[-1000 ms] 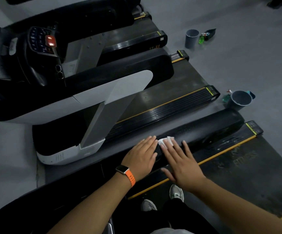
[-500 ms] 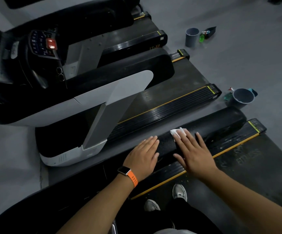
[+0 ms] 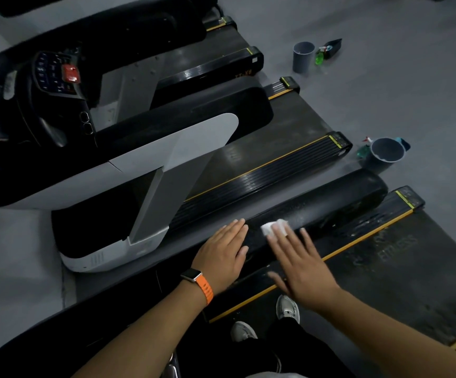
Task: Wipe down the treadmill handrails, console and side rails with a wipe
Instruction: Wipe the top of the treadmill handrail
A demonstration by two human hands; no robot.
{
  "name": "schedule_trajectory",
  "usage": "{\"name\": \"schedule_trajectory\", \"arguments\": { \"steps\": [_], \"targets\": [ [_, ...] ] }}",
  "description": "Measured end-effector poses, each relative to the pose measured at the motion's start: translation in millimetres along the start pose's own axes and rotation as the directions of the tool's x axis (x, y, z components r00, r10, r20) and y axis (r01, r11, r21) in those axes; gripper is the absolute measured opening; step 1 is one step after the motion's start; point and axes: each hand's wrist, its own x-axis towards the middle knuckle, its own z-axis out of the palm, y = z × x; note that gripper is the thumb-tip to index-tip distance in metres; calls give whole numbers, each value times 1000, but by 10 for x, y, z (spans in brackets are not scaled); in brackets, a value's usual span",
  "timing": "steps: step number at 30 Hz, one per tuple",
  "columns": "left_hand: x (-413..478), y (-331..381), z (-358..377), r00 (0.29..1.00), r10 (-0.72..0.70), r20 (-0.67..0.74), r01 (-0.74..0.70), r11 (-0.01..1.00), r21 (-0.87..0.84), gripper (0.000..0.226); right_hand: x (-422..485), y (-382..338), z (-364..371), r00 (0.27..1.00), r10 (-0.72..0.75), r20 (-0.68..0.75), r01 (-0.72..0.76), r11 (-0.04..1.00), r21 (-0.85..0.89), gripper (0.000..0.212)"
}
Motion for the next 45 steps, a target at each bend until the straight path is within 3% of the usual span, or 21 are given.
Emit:
{"name": "schedule_trajectory", "arguments": {
  "steps": [3, 8, 12, 18, 20, 24, 26, 29, 34, 38, 39, 43, 45],
  "targets": [
    [85, 52, 34, 1000, 8, -10, -8, 1000, 5, 53, -11, 154, 4, 994, -107, -23, 106, 994, -42, 80],
    [276, 193, 91, 1000, 7, -6, -7, 1000, 2, 53, 33, 550, -52, 991, 124, -52, -122, 992, 38, 78],
    [295, 212, 85, 1000, -8, -1, 8, 1000, 16, 52, 224, 372, -141, 996, 83, -34, -79, 992, 102, 79],
    [298, 223, 66, 1000, -15, -9, 15, 1000, 18, 52, 310, 656, -302, 995, 28, -91, -17, 993, 116, 59],
    [295, 225, 67, 1000, -8, -17, 8, 1000, 24, 51, 295, 695, -300, 996, 53, -78, -45, 994, 102, 60],
    [292, 236, 70, 1000, -13, -17, 14, 999, 32, 53, 245, 538, -259, 998, -64, 4, 63, 997, 55, 66],
    [292, 242, 67, 1000, -19, -10, 19, 1000, 23, 53, 281, 581, -300, 1000, -5, -4, 5, 998, 63, 64],
    [302, 244, 48, 1000, -25, 7, 25, 1000, 0, 55, 379, 552, -394, 980, 195, 22, -196, 978, 71, 65],
    [305, 234, 41, 997, -34, 65, 35, 999, -28, 57, 472, 341, -397, 987, -16, 159, 6, 998, 66, 70],
    [300, 242, 26, 997, -28, 72, 31, 999, -36, 57, 505, 515, -470, 957, 247, 153, -260, 963, 71, 71],
    [301, 249, 13, 997, -28, 72, 30, 999, -37, 57, 504, 472, -476, 958, 235, 165, -250, 965, 80, 73],
    [302, 275, -20, 996, -39, 76, 41, 999, -24, 58, 362, 424, -442, 979, -63, 195, 50, 996, 68, 73],
    [296, 276, -7, 996, -42, 73, 42, 999, 2, 60, 280, 593, -443, 984, -3, 178, -2, 1000, 27, 71]
  ]
}}
